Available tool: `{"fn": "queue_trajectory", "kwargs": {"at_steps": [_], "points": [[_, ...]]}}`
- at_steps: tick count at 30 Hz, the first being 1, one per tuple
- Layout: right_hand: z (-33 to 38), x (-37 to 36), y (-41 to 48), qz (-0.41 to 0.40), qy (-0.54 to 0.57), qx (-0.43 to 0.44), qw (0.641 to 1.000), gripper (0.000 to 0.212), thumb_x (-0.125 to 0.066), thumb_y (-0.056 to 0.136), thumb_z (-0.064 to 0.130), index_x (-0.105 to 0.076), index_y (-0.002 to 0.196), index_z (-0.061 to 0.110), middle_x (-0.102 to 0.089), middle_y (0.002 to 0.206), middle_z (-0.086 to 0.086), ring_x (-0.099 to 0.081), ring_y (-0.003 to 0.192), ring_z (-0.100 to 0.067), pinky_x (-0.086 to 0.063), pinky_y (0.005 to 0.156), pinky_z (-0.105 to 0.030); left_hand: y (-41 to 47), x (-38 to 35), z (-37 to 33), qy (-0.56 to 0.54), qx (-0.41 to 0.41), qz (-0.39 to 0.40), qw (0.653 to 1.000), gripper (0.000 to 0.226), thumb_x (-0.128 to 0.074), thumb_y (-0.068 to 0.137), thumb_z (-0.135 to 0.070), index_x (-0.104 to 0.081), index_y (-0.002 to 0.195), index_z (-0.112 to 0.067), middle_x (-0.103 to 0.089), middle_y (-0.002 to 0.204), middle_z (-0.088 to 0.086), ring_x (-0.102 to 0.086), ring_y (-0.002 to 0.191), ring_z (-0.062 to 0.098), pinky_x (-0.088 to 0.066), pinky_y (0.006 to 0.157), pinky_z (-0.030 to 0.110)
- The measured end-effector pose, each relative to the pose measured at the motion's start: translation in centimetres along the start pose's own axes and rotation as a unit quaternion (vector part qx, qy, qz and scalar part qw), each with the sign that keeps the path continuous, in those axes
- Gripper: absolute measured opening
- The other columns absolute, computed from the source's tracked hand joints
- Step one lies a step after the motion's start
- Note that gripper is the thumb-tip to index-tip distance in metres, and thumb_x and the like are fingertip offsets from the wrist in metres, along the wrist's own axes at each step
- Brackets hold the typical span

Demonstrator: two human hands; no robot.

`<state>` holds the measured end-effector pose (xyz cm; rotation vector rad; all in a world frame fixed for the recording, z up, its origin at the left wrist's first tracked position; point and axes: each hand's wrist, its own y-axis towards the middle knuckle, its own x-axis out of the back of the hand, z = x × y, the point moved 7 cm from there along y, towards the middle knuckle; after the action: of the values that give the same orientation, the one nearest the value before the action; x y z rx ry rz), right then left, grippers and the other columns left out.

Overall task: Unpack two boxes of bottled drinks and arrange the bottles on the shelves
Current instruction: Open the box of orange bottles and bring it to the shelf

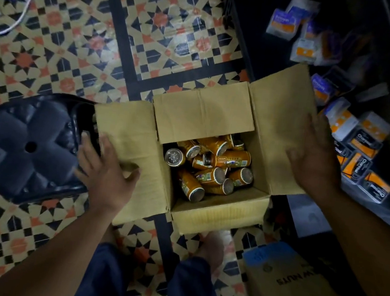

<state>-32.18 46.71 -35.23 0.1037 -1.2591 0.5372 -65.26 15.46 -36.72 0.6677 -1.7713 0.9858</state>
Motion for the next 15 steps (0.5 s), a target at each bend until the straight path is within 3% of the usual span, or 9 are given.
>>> {"fn": "queue_trajectory", "kwargs": {"at_steps": [2,4,8,12,15], "points": [[0.7,-0.9,0.0,-0.013,-0.022,0.039,0.999,0.083,-0.069,0.096,0.028,-0.021,0.163,0.017,-0.011,0.171,-0.014,-0.008,0.157,-0.037,-0.013,0.125,-0.053,0.8,-0.4,-0.8,0.054,-0.033,0.015,0.998,0.109,-0.068,0.086,-0.059,0.001,0.162,-0.023,0.011,0.169,0.01,0.009,0.154,0.036,0.003,0.115,0.069],[1.2,-2.2,-0.1,0.015,-0.001,0.039,0.999,0.081,-0.064,0.099,0.037,-0.02,0.163,0.017,-0.013,0.171,-0.012,-0.004,0.158,-0.035,-0.006,0.126,-0.053,1.6,-1.3,-2.4,0.026,-0.083,0.052,0.995,0.101,-0.066,0.089,-0.057,-0.003,0.162,-0.027,-0.005,0.169,0.008,-0.001,0.155,0.031,0.003,0.116,0.07],[1.3,-5.7,-1.2,0.091,0.128,-0.025,0.987,0.087,-0.068,0.097,0.036,-0.014,0.164,0.028,-0.021,0.17,-0.005,-0.017,0.156,-0.028,-0.026,0.122,-0.05,3.3,-3.0,-6.6,0.016,-0.192,0.109,0.975,0.091,-0.068,0.09,-0.048,-0.012,0.16,-0.029,-0.026,0.164,0.006,-0.019,0.153,0.027,-0.016,0.118,0.068],[0.7,-8.6,-2.3,0.118,0.15,-0.07,0.979,0.093,-0.07,0.096,0.039,-0.006,0.164,0.037,-0.022,0.169,0.0,-0.029,0.152,-0.022,-0.035,0.113,-0.038,6.4,-4.9,-9.9,0.097,-0.247,0.14,0.954,0.098,-0.063,0.093,-0.052,0.007,0.16,-0.037,-0.001,0.17,0.005,0.001,0.156,0.028,-0.006,0.123,0.062],[0.0,-10.1,-3.7,0.098,0.168,-0.1,0.976,0.082,-0.064,0.101,0.032,-0.012,0.164,0.034,-0.027,0.168,-0.004,-0.034,0.149,-0.027,-0.037,0.112,-0.038,9.2,-5.6,-11.6,0.121,-0.26,0.135,0.948,0.109,-0.072,0.085,-0.051,0.009,0.158,-0.043,0.007,0.169,0.002,0.01,0.156,0.029,-0.003,0.122,0.062]]}}
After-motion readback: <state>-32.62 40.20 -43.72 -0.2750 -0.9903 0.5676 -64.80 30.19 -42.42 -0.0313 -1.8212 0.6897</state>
